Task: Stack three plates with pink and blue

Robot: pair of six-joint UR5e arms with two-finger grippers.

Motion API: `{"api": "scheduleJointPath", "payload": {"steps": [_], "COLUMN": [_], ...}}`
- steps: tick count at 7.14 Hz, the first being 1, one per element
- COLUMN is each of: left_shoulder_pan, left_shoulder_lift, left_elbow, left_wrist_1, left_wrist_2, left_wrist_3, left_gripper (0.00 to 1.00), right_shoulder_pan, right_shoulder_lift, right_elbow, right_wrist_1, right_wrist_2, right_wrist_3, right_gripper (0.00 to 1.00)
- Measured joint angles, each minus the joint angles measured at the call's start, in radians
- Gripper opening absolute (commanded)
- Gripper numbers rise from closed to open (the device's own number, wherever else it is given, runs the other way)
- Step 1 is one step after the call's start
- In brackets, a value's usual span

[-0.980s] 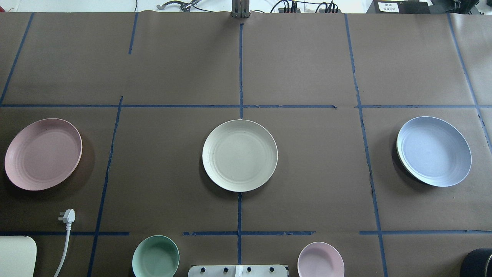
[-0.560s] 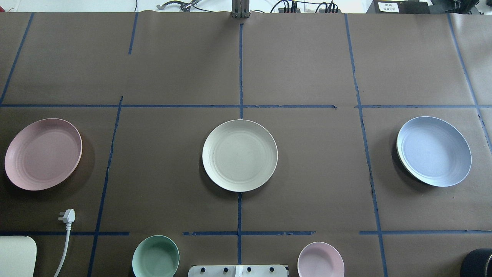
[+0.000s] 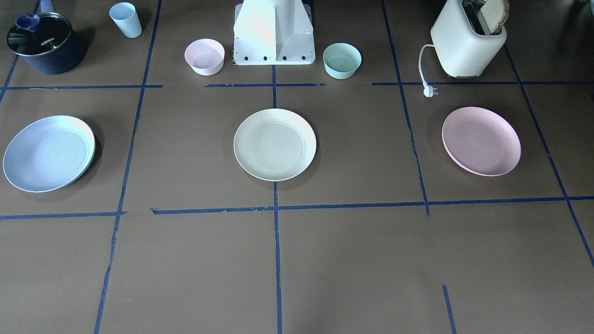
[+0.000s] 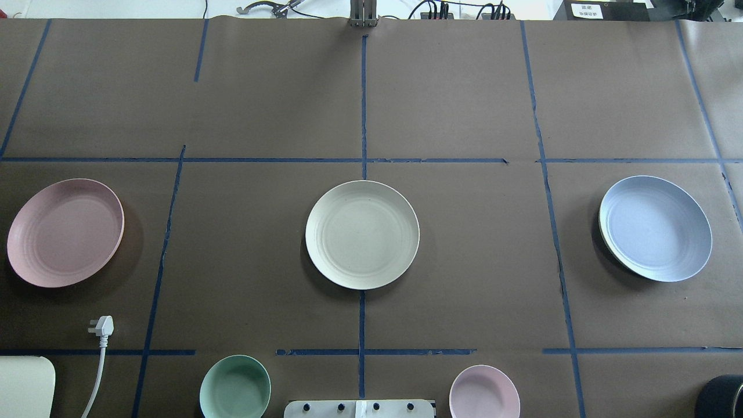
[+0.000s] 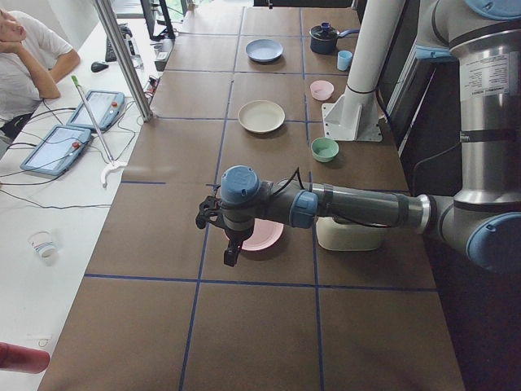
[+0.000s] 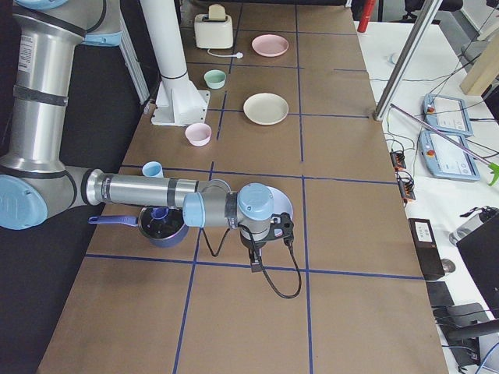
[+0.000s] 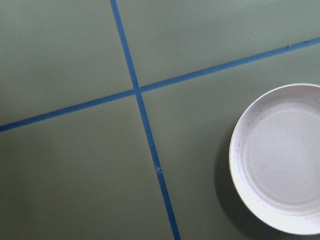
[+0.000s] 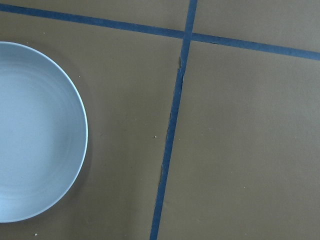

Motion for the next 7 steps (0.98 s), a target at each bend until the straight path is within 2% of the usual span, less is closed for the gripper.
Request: {"api": "scheduleJointPath", "payload": {"steps": [1,2,4,5,6,7], "left_shoulder_pan": [0.077,0.157,0.302,0.351,0.386,0.406], "left_shoulder_lift": [0.002,0.002,-0.005,-0.011,-0.017,-0.021], "left_elbow": [0.02,0.073,0.22,0.279,0.319,0.34], "left_wrist_1": [-0.083,-0.219,-0.537,-0.631,-0.676,-0.694], "left_wrist_2": [0.003,0.017,0.098,0.128,0.14,0.144], "left_wrist_3": [-0.148,-0.313,-0.615,-0.696,-0.731,-0.744], "left_gripper": [1.0,1.0,1.0,1.0,0.89,0.25], "right_shoulder_pan": [0.0,0.0,0.0,0.0,0.0,0.0], "right_shoulder_lift": [0.0,0.0,-0.001,-0.001,-0.001,-0.001], "right_elbow": [0.0,-0.001,-0.003,-0.004,-0.006,-0.007], "right_wrist_1": [0.0,0.0,-0.001,-0.001,-0.001,-0.002], "right_wrist_2": [0.0,0.0,0.0,0.0,0.0,-0.001], "right_wrist_3": [0.0,0.0,0.0,-0.001,-0.001,-0.001], "right_gripper": [1.0,1.0,1.0,1.0,1.0,1.0]}}
